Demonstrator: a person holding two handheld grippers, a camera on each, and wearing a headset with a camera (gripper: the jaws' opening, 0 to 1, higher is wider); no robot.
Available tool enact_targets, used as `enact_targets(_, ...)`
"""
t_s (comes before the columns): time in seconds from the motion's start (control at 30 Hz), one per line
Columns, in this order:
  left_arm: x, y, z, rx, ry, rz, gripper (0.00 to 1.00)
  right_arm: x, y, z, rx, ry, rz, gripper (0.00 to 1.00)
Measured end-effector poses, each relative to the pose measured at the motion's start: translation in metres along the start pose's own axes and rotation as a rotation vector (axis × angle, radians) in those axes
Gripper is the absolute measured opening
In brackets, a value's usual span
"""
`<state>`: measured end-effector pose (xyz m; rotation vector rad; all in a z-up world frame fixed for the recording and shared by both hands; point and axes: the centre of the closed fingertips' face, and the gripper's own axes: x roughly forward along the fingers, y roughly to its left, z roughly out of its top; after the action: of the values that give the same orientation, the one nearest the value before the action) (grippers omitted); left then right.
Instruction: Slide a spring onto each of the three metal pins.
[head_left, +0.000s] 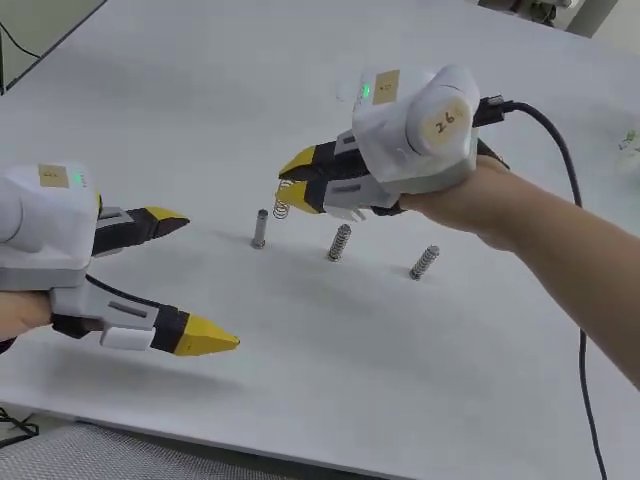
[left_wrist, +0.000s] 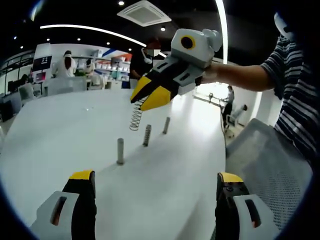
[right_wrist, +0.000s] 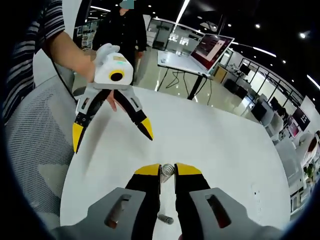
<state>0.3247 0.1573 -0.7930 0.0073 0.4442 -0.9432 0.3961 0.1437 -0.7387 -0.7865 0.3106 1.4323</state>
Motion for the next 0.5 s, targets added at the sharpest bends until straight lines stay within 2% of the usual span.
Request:
enact_targets(0.2,-0.001,0.001,-0.001,-0.003,0.000,0.004,0.98,0.007,-0.006,0.005,0.025,-0.013,-0.004,0.07)
enact_targets(0.5,-0.002,0.002,-0.002,-0.007,0.001,0.007,0.98,0.015,-0.003,0.004,0.053,-0.008,0.006,0.07)
